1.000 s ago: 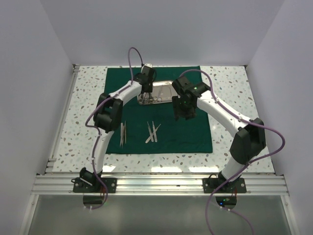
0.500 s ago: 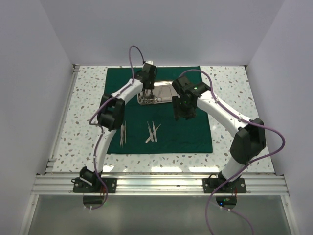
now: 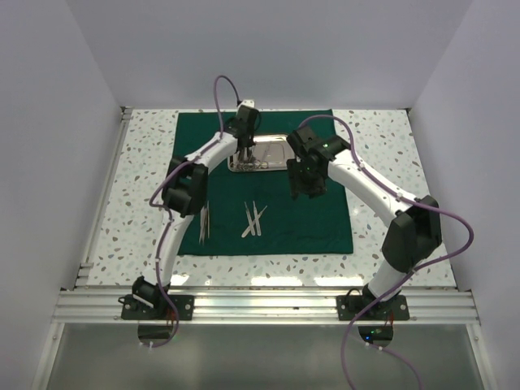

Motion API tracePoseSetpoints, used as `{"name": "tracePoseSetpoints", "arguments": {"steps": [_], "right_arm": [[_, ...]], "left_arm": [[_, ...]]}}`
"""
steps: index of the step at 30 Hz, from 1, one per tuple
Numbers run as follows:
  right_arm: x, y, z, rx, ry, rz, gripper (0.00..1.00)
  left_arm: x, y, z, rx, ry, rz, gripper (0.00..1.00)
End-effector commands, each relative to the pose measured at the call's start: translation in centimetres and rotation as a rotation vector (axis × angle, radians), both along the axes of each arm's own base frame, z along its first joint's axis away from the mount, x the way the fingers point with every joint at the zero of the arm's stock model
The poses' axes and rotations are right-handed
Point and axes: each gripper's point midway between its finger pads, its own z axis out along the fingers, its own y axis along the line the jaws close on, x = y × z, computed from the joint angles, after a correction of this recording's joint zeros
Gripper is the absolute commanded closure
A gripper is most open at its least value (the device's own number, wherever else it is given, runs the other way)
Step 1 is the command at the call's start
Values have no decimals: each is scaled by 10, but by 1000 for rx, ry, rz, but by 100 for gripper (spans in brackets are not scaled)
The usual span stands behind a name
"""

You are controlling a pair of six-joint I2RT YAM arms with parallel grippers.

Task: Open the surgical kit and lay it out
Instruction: Pick up the medical item from the container.

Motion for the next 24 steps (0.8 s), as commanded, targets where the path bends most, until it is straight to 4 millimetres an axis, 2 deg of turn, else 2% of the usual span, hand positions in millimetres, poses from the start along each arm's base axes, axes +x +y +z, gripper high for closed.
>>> {"name": "tracePoseSetpoints", "arguments": {"steps": [1,6,9,12,15,18,20,24], "right_arm": [[9,7,9,32,-29,16,47],[14,5,12,29,-42,13,47],[14,5,13,30,-44,13,47],[14,5,13,32,-42,9,47],[14,6,13,38,-40,3,48],[15,8,14,49,-43,-1,48],[16,10,15,60,-46,-7,48],[19,15,18,82,-53,-14,48]], "left_arm": [[-54,21,-74,83,252,-13,79],[-59,24,-83,92,273,-12,100],[-59,24,-88,83,278,-16,100],[-52,21,-78,69,249,-34,100],[-38,15,-50,41,184,-41,100],[-16,1,1,-22,86,-73,100],[-4,-7,43,-65,-2,-85,100],[6,-13,94,-109,-102,-97,100]]}}
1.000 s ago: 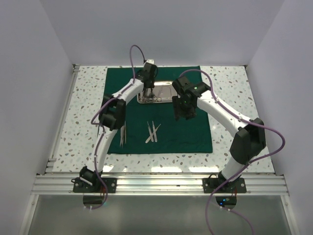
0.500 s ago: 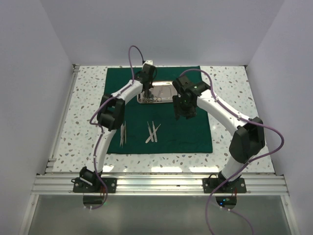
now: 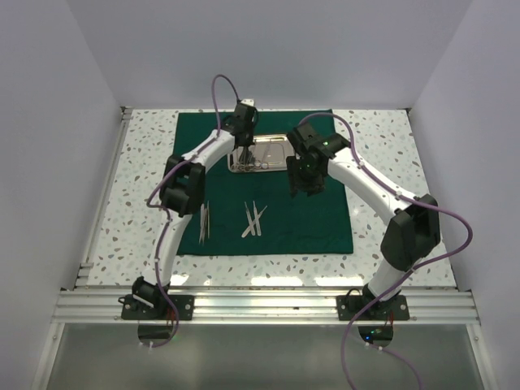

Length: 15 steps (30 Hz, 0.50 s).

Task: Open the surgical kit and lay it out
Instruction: Pick up the medical item from the container.

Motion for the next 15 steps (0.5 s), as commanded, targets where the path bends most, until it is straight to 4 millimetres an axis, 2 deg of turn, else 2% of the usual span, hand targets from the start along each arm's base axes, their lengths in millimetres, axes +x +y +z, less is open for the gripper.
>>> {"name": "tracePoseSetpoints", "arguments": {"steps": [1,2,4,5,7,8,10,11,15], "right_arm": [[13,15,18,72,-53,-3,48],[14,15,19,76,-56,-6,49],[15,16,21,81,-62,-10,49],[16,16,23,84,-68,-12,49],[16,16,25,89,-72,-16,49],[16,17,25,90,-72,-18,49],[17,17,28,99,-77,-22,50],[16,18,28,102,-76,-23,50],[17,18,33,112,-90,-34,50]], "left_arm": [[10,-11,91,-75,-133,-43,100],[9,-11,101,-82,-149,-41,100],[8,-10,107,-86,-154,-44,100],[6,-9,119,-94,-170,-41,100],[1,-6,122,-92,-171,-39,100],[0,-7,139,-106,-205,-41,100],[-4,-5,145,-108,-212,-44,100],[-6,-5,155,-113,-225,-46,100],[-15,-6,174,-149,-234,-57,100]]}}
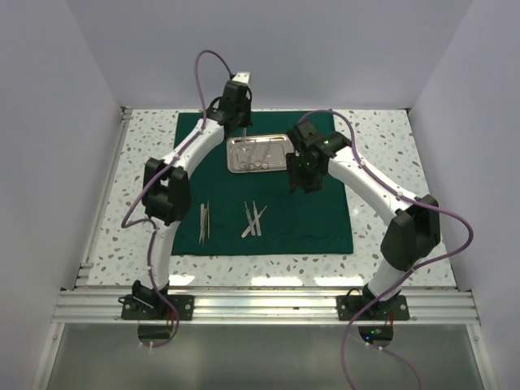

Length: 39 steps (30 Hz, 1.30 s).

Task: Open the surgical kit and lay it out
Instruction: Pick up the medical item from the container, then place the medical item in the surgical kit.

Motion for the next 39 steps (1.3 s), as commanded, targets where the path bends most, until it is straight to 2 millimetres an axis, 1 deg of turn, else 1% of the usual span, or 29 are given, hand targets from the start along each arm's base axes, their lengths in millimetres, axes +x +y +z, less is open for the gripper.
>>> {"name": "tracePoseSetpoints", "arguments": {"steps": [1,2,3,4,5,6,7,8,9,11,12,14,16,17,19,21,22,23,25,26,27,28,29,30,31,35,36,37,39], "right_arm": [[9,9,25,66,-67,-14,50],[10,6,26,58,-76,-20,50],[12,4,28,50,-87,-22,50],[12,1,30,37,-94,-27,50],[13,-1,35,30,-112,-28,50],[17,-7,39,4,-137,-42,50],[18,-10,46,-3,-156,-49,50],[20,-14,52,-16,-177,-59,50],[22,-23,62,-38,-218,-83,50],[23,-32,78,-47,-272,-117,50],[21,-38,92,-39,-312,-136,50],[20,-50,106,-54,-367,-180,50],[13,-61,123,-50,-419,-210,50],[10,-65,127,-43,-429,-221,50],[-2,-70,135,-14,-450,-223,50],[-11,-73,138,6,-454,-219,49],[-20,-78,137,13,-454,-218,49],[-26,-79,136,24,-447,-219,49],[-38,-87,131,18,-432,-227,49],[-47,-92,138,40,-453,-237,49],[-52,-95,139,49,-459,-243,49],[-59,-100,135,44,-452,-248,49],[-67,-104,141,70,-470,-262,49],[-72,-106,141,78,-469,-264,49],[-79,-110,138,72,-454,-261,49],[-99,-122,140,73,-451,-260,49],[-105,-128,142,65,-456,-262,49],[-108,-130,142,60,-459,-259,49],[-112,-135,144,53,-468,-254,48]], "left_arm": [[-11,-4,50,-62,-73,-34,100],[-16,-4,61,-78,-84,-37,100],[-23,-5,51,-84,-53,-40,100],[-28,-5,50,-92,-47,-41,100],[-34,-6,62,-109,-65,-48,100],[-45,-10,47,-117,-25,-58,100],[-50,-12,46,-123,-19,-63,100],[-58,-13,53,-136,-23,-65,100],[-70,-18,38,-138,17,-70,100],[-84,-22,43,-156,21,-61,100],[-97,-28,31,-164,55,-34,100],[-113,-37,37,-194,54,-19,100],[-136,-56,32,-226,86,-1,100],[-152,-75,36,-258,98,-20,100],[-168,-90,32,-252,117,-19,100],[-187,-116,28,-270,148,-23,100],[-195,-120,17,-259,185,-14,100],[-207,-135,14,-285,215,-8,100],[-215,-146,10,-298,234,10,100],[-224,-158,3,-301,250,12,100],[-225,-162,2,-293,236,28,100],[-229,-167,-13,-267,255,40,100],[-240,-177,-19,-269,270,42,100],[-242,-183,-22,-270,277,49,100],[-246,-186,-38,-251,301,61,100],[-265,-211,-60,-271,344,68,100],[-263,-214,-59,-266,320,81,100],[-266,-216,-67,-246,324,86,100],[-270,-224,-69,-249,337,77,91]]}}
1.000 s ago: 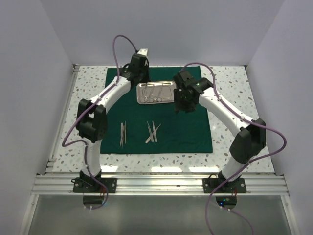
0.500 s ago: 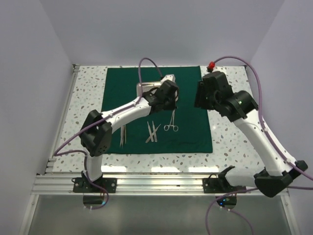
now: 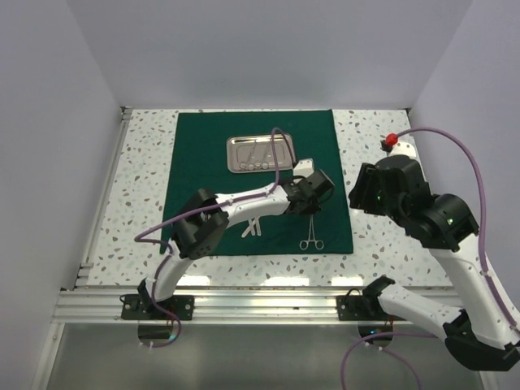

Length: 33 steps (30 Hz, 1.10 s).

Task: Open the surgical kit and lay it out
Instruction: Place the medical item in the surgical kit, then pick up the medical item from the container.

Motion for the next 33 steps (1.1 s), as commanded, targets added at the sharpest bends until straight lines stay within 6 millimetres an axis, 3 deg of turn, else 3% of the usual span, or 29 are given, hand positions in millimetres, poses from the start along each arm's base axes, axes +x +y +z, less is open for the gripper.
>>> {"name": "tracePoseSetpoints", "arguments": {"steps": [1,5,8,10,13,14,16,17,19,20,23,27,28,29,33], "right_arm": [[-13,-15,-3,-31,14,-24,48],[-16,-17,-1,-33,11,-23,47],[-14,-16,0,-28,5,-26,47],[-10,-14,-1,-24,0,-28,47],[-2,-10,-5,-29,-4,-31,47],[1,-8,-7,-36,0,-30,47],[10,-5,-7,-39,-9,-33,47],[15,-2,-9,-52,2,-35,47],[22,0,-4,-57,-2,-48,47],[25,2,-4,-57,-2,-46,47],[39,13,-7,-67,15,-35,47],[52,23,-10,-87,58,-24,47],[57,26,-13,-95,73,-24,47],[60,29,-13,-93,74,-22,47],[73,40,-17,-114,101,5,47]], "left_arm": [[4,-13,16,-28,-25,65,86],[15,-20,57,-25,-108,-5,37],[35,-20,122,-10,-252,-42,6],[48,-8,147,24,-322,-42,4],[82,20,166,70,-400,-56,4],[106,44,160,117,-403,-42,5],[133,61,151,133,-410,-55,8],[157,86,149,184,-423,-44,9],[181,103,127,245,-412,-56,9],[200,120,130,277,-427,-55,9],[232,146,109,347,-430,-65,9],[264,160,92,352,-456,-84,8],[270,163,75,352,-433,-79,8],[279,173,72,344,-427,-59,8],[294,179,48,300,-407,-82,9]]}}
